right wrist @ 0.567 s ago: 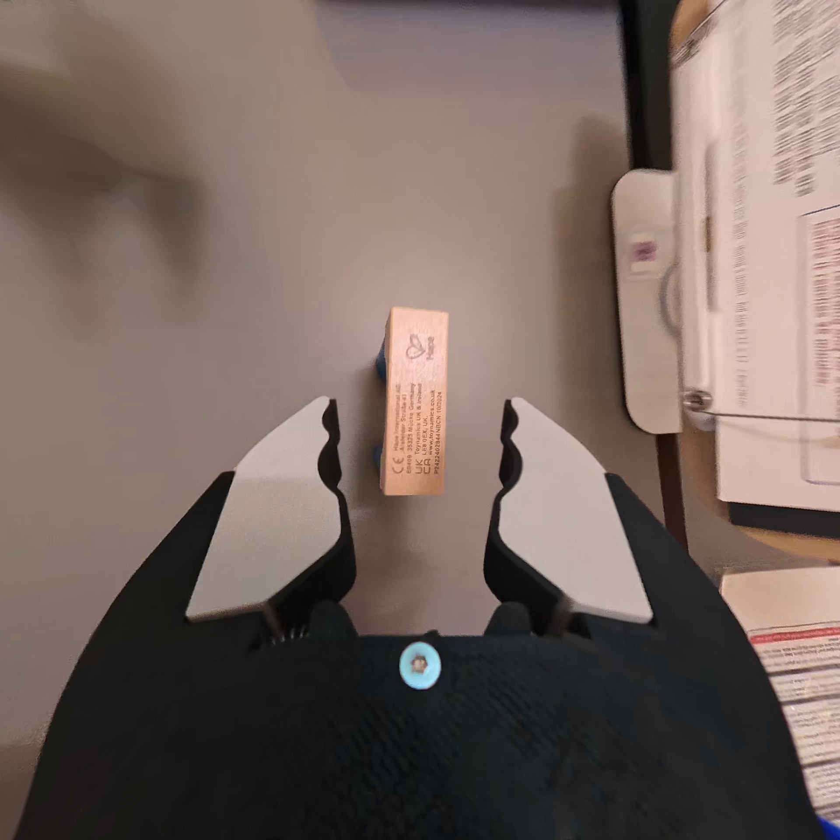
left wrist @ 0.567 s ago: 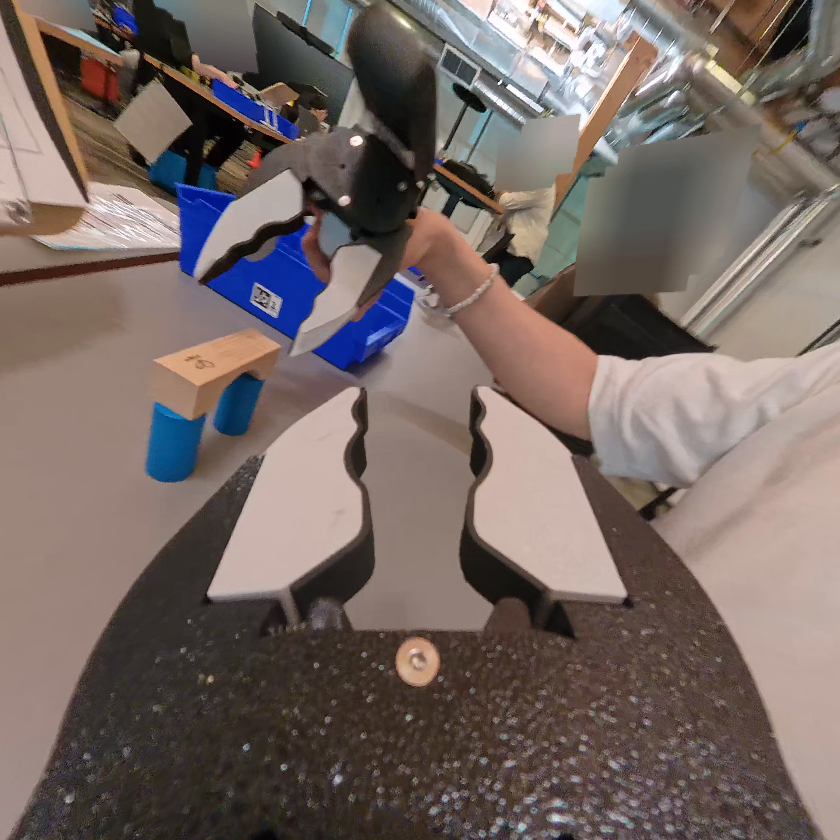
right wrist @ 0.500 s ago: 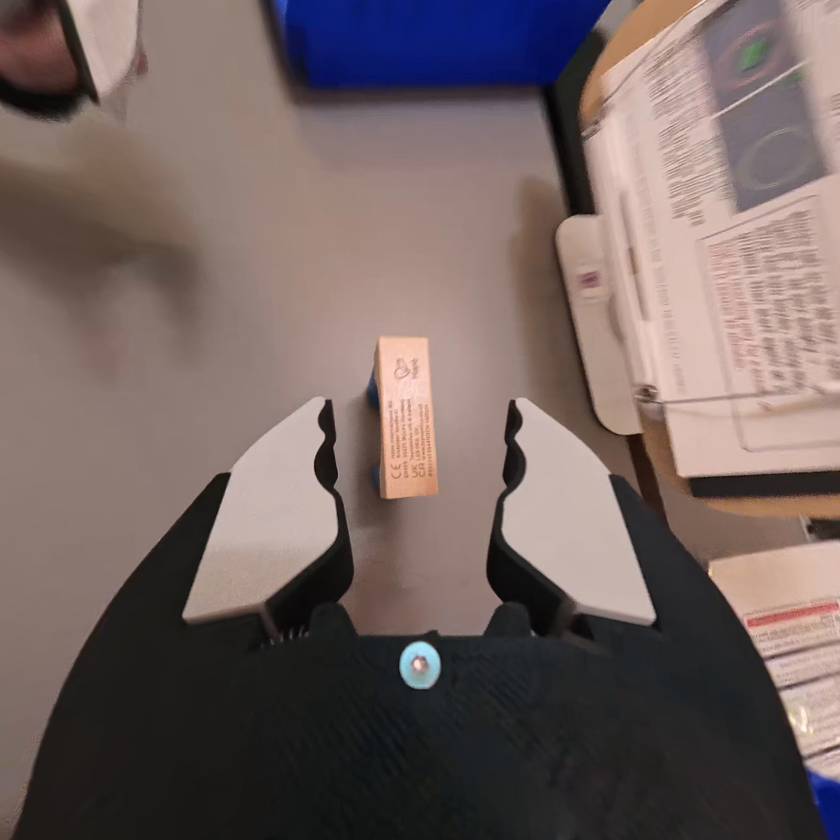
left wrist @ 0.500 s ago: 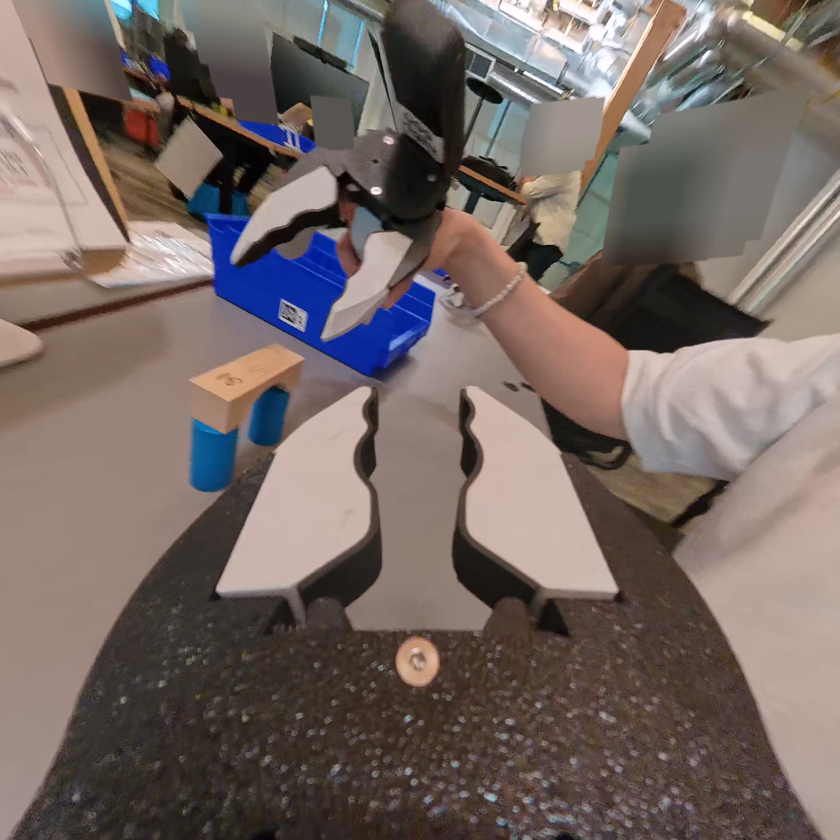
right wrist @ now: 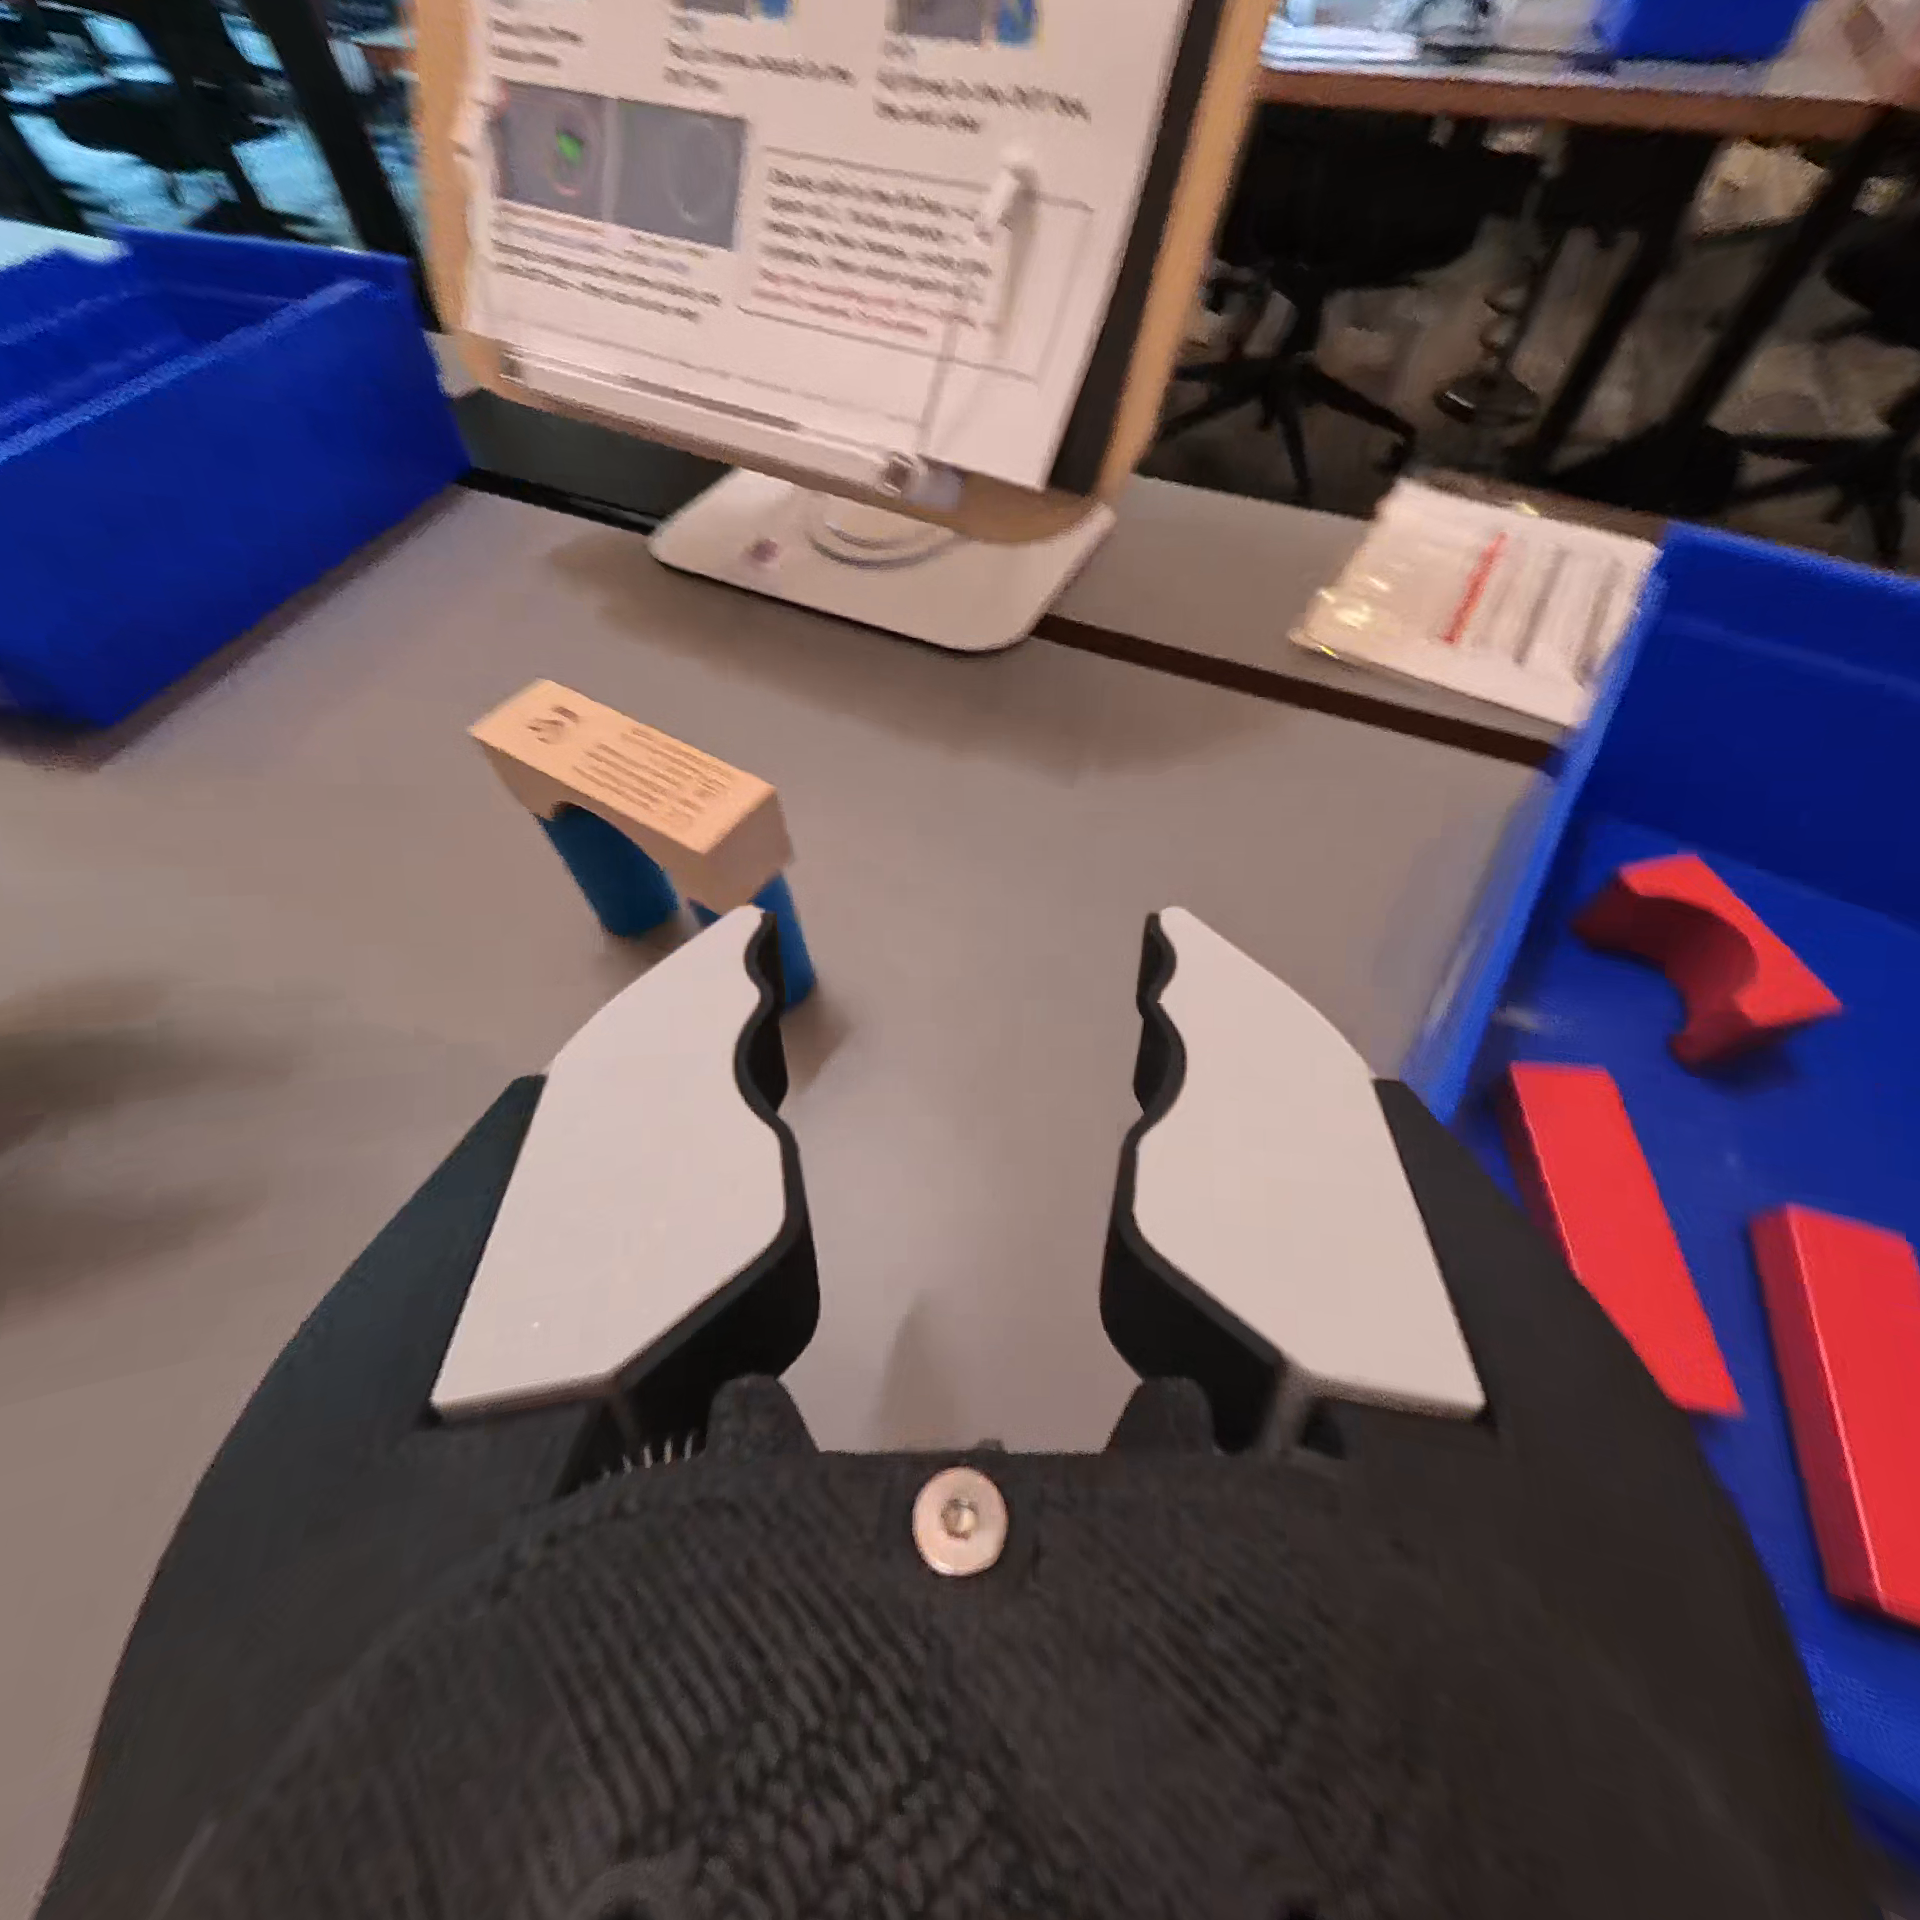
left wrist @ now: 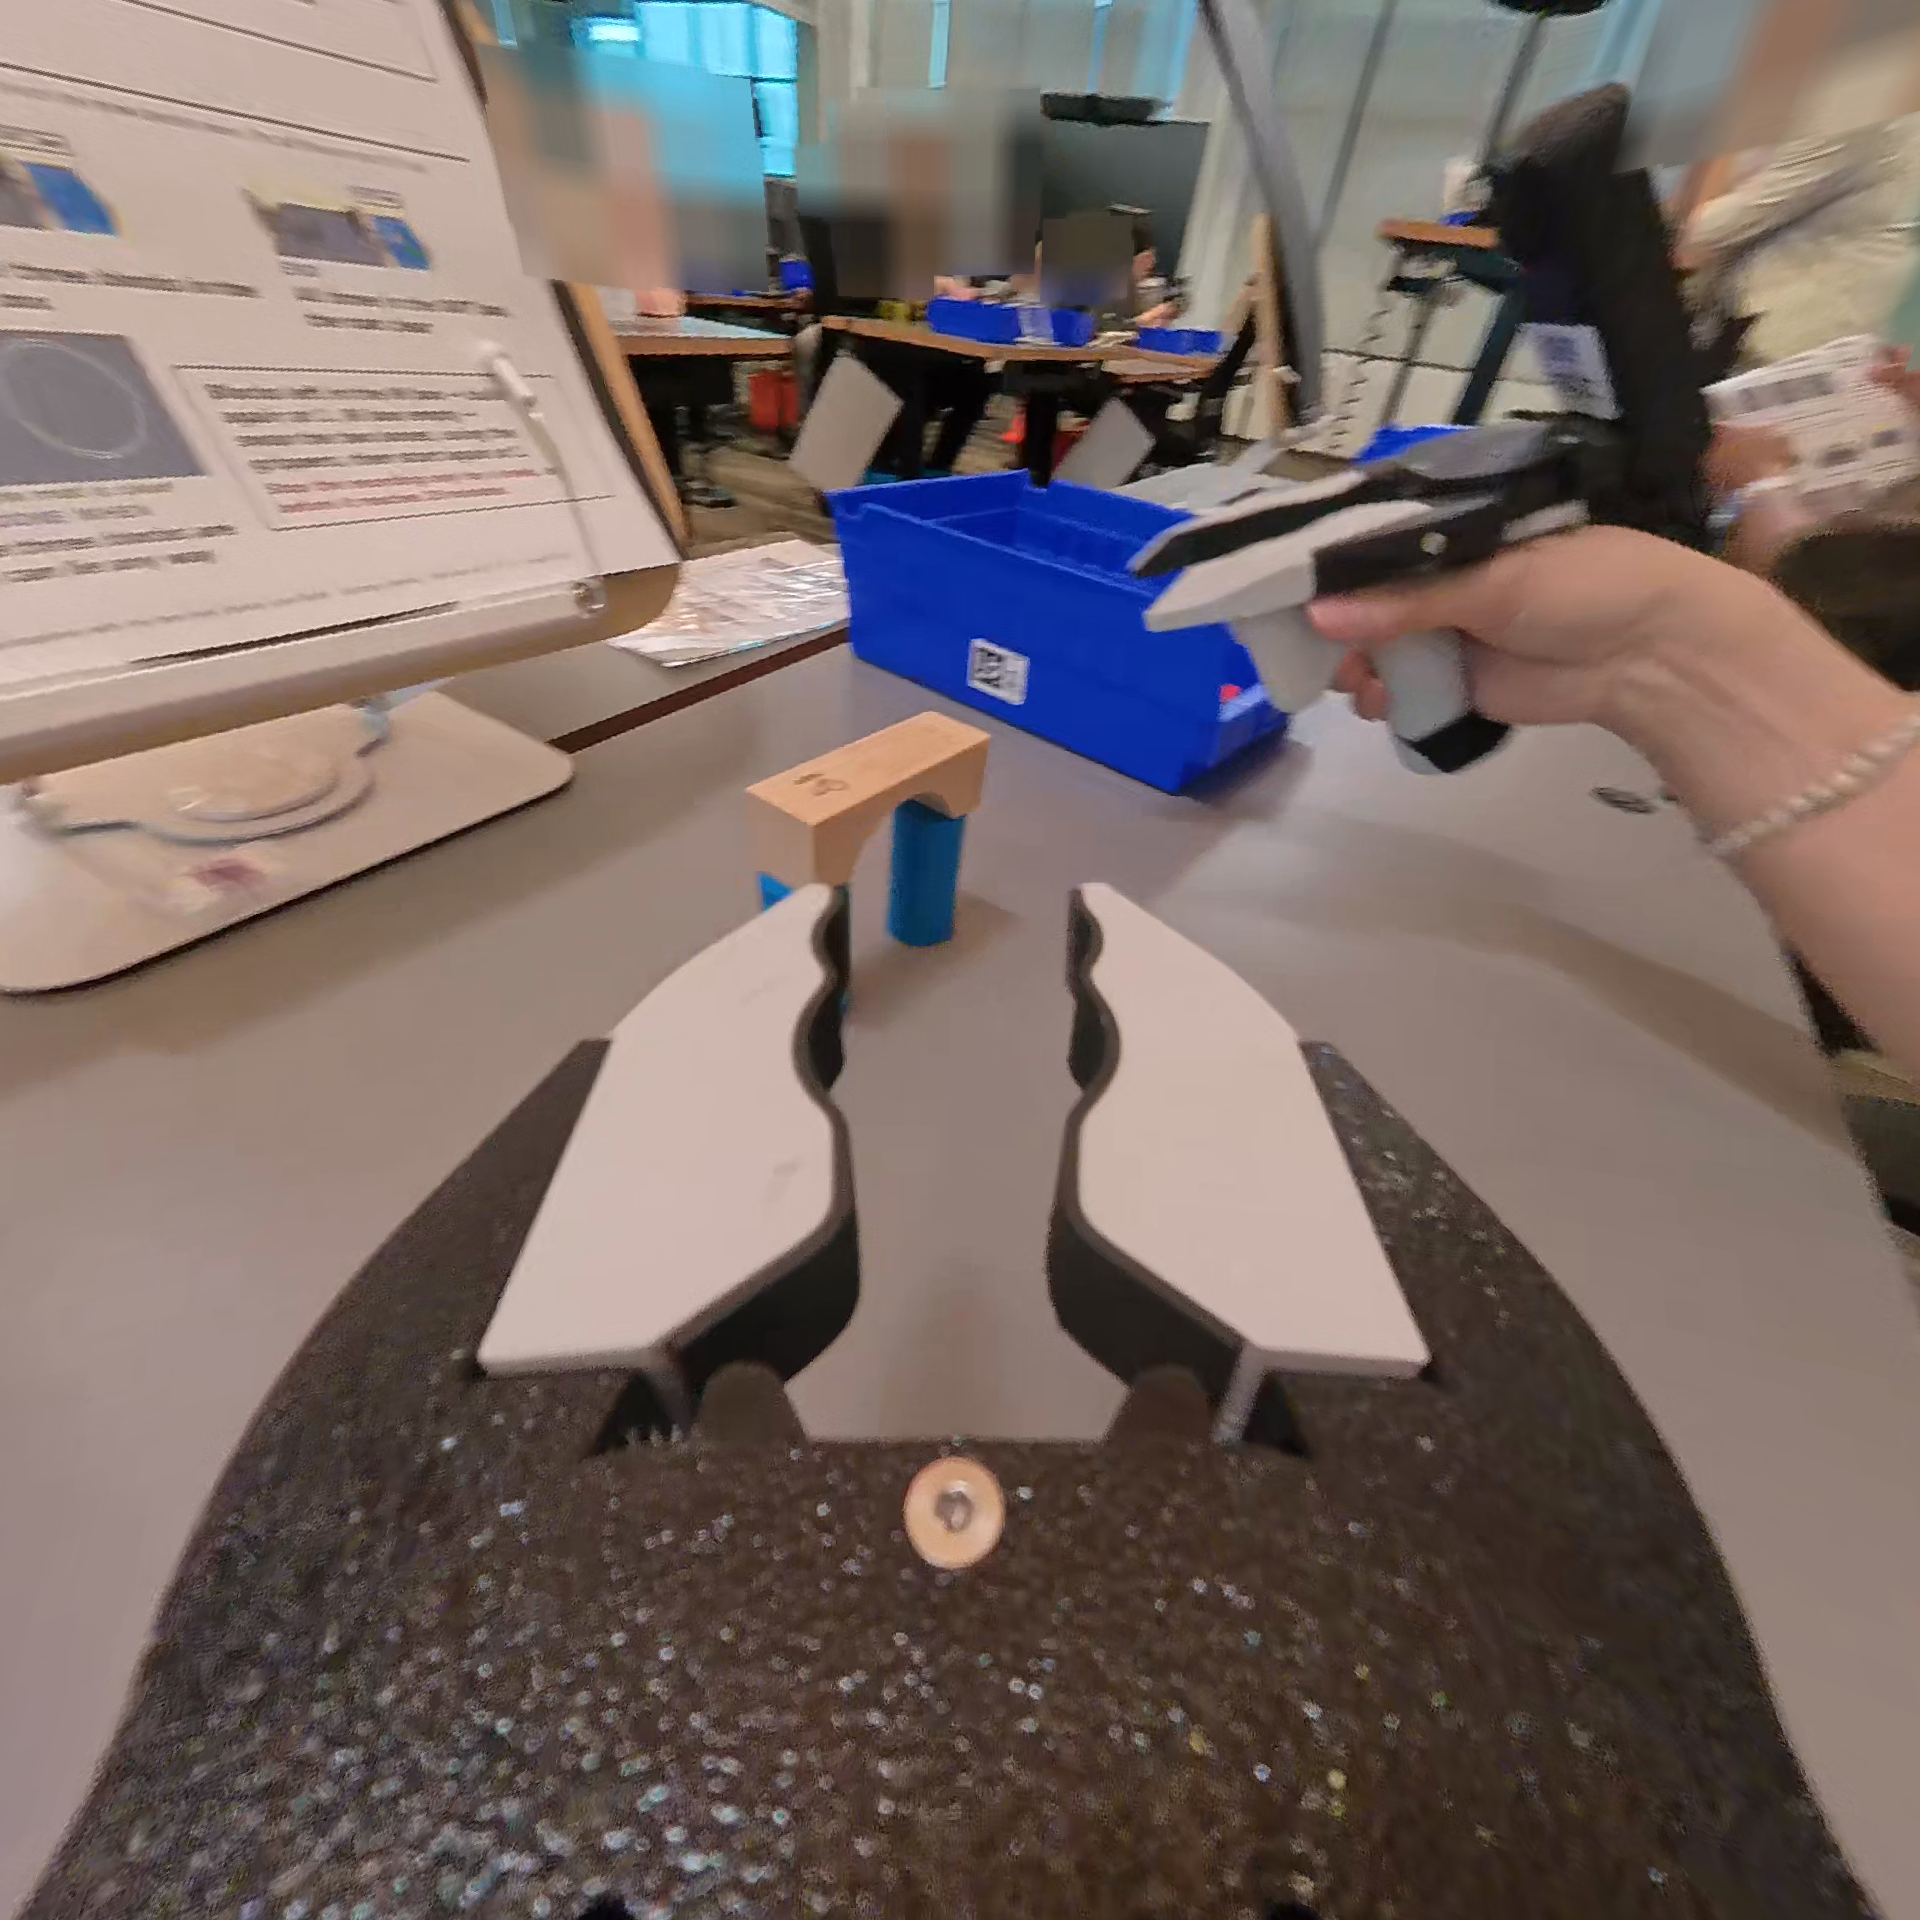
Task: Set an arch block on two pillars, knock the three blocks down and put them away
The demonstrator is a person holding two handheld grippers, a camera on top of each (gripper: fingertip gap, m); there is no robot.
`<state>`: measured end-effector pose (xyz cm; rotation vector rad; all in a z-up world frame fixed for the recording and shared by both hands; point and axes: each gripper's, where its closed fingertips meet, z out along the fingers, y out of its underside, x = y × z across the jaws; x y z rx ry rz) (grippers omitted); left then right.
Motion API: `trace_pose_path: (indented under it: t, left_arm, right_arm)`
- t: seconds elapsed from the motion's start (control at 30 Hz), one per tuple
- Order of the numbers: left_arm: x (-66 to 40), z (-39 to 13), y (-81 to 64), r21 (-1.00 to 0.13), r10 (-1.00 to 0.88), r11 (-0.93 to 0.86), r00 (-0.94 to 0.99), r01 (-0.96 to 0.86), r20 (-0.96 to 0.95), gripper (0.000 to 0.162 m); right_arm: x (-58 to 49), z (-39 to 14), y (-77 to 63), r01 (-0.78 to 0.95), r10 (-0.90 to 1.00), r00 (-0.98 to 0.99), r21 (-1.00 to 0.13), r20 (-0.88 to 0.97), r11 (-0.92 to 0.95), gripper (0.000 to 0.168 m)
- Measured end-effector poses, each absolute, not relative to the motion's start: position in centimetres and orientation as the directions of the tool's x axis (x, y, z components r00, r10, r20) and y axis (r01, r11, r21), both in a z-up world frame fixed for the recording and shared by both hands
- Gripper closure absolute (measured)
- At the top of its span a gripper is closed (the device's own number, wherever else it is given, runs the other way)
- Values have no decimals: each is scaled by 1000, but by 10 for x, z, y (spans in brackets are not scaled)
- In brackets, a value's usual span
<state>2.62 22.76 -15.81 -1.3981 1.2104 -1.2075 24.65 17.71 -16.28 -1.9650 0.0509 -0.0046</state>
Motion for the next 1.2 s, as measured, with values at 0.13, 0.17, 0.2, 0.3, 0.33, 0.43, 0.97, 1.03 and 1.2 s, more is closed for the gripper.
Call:
trace_pose_path:
  t: [0.13, 0.17, 0.2, 0.3, 0.33, 0.43, 0.97, 1.03, 1.2]
  left_arm:
    - [19, -159, 246, -988, -979, -84, 196, -127, 58, 112]
    - [17, -159, 246, -986, -977, -102, 201, -135, 73, 112]
    - [16, -159, 246, -984, -975, -117, 203, -134, 88, 113]
    - [8, -158, 251, -983, -968, -124, 237, -138, 89, 108]
    - [7, -159, 250, -978, -966, -144, 237, -148, 106, 106]
    - [-1, -157, 251, -977, -959, -146, 263, -153, 102, 112]
    - [-4, -172, 261, -970, -933, -181, 341, -162, 117, 102]
    - [-2, -174, 257, -966, -936, -197, 326, -165, 135, 102]
    - [-3, -178, 251, -962, -941, -203, 307, -180, 141, 102]
  right_arm:
    - [266, -185, 176, -150, -235, 970, -906, -57, -397, 106]
    - [267, -190, 179, -167, -254, 965, -895, -63, -413, 106]
    - [269, -195, 182, -171, -271, 961, -885, -53, -433, 106]
    - [276, -205, 191, -162, -317, 948, -872, -8, -461, 132]
    - [276, -208, 194, -161, -324, 946, -867, 1, -472, 145]
    - [270, -222, 200, -164, -308, 951, -841, 3, -516, 168]
    - [221, -246, 250, -86, -271, 956, -777, 112, -623, 168]
    - [180, -230, 276, 63, -76, 988, -813, 131, -578, 168]
    - [125, -197, 285, 270, 173, 962, -833, 211, -483, 168]
